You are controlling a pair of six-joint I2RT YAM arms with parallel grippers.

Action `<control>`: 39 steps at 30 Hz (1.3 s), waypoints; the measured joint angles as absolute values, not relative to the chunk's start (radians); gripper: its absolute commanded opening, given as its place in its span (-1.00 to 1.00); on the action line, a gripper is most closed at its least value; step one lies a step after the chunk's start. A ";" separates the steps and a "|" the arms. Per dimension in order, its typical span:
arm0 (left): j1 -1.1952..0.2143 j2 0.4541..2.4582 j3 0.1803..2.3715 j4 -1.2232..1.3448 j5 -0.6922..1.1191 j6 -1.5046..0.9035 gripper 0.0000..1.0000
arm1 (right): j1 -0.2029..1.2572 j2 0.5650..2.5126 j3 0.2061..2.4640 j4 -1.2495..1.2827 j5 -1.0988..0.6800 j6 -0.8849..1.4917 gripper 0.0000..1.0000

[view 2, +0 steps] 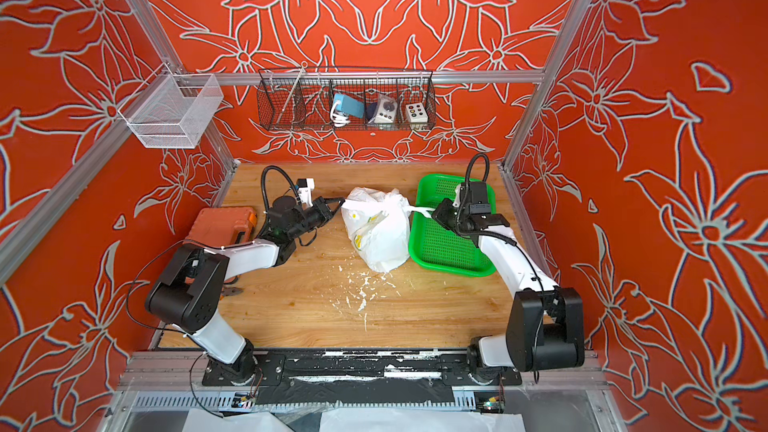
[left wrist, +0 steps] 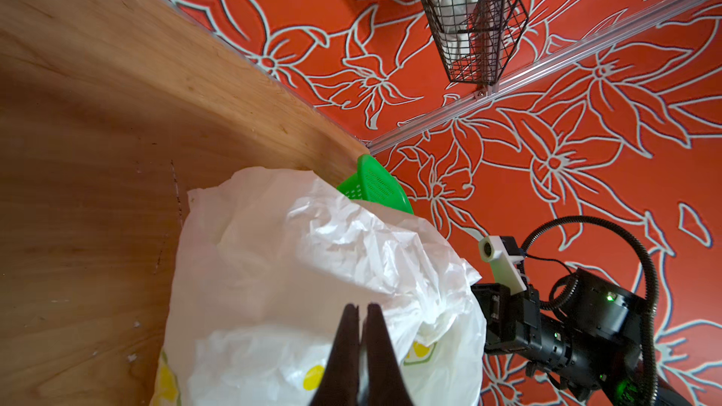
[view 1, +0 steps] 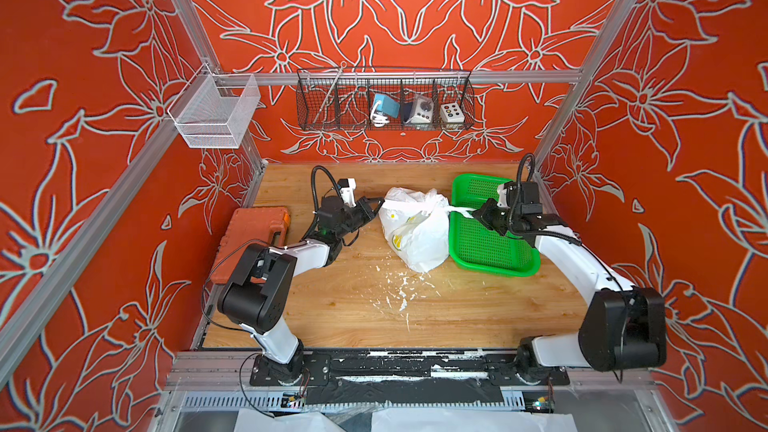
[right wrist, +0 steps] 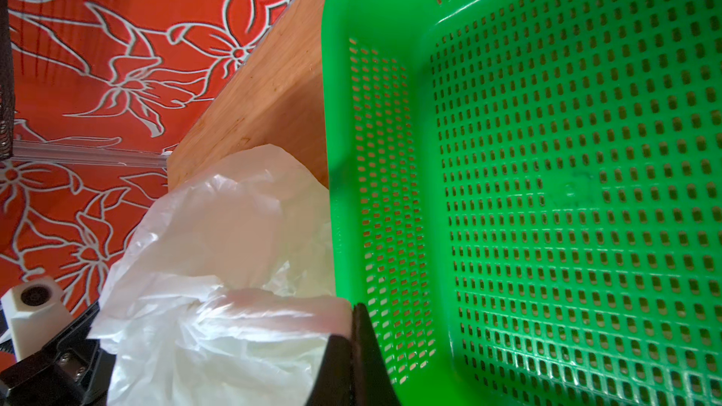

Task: Place the pears into plastic bags & tie knots
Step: Tie the plastic bag at the center of the board, then reset both arms

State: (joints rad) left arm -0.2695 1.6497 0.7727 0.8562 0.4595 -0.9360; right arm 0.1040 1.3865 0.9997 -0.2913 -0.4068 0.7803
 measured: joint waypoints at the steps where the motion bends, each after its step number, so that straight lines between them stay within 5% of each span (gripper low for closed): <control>1: -0.266 1.649 0.772 0.860 0.462 -0.936 -1.00 | 0.104 1.388 0.998 -0.281 -0.418 0.781 -1.00; 8: -0.246 1.649 0.778 0.875 0.470 -0.929 -0.91 | 0.094 1.400 0.980 -0.190 -0.500 0.781 -0.94; 11: -0.234 1.649 0.799 0.875 0.474 -0.912 -0.01 | 0.082 1.399 0.978 -0.160 -0.513 0.778 -0.06; 14: -0.205 1.646 0.837 0.855 0.462 -0.882 0.35 | 0.056 1.394 0.979 -0.150 -0.503 0.768 0.34; 15: -0.197 1.640 0.849 0.839 0.454 -0.867 0.42 | 0.050 1.388 0.981 -0.157 -0.496 0.764 0.80; 16: -0.192 1.632 0.859 0.823 0.445 -0.856 0.44 | 0.046 1.382 0.986 -0.166 -0.487 0.753 0.95; 23: -0.161 1.465 0.908 0.682 0.323 -0.720 0.53 | 0.018 1.272 1.085 -0.297 -0.337 0.686 0.95; 29: -0.148 1.255 0.791 0.683 0.017 -0.486 0.62 | -0.009 1.225 1.164 -0.363 0.049 0.561 0.95; 33: -0.147 1.150 0.624 0.728 -0.165 -0.265 0.65 | -0.014 1.203 0.973 -0.168 0.289 0.352 0.95; 39: -0.129 1.055 0.315 0.772 -0.299 -0.088 0.65 | -0.013 1.309 0.739 -0.009 0.343 0.214 0.95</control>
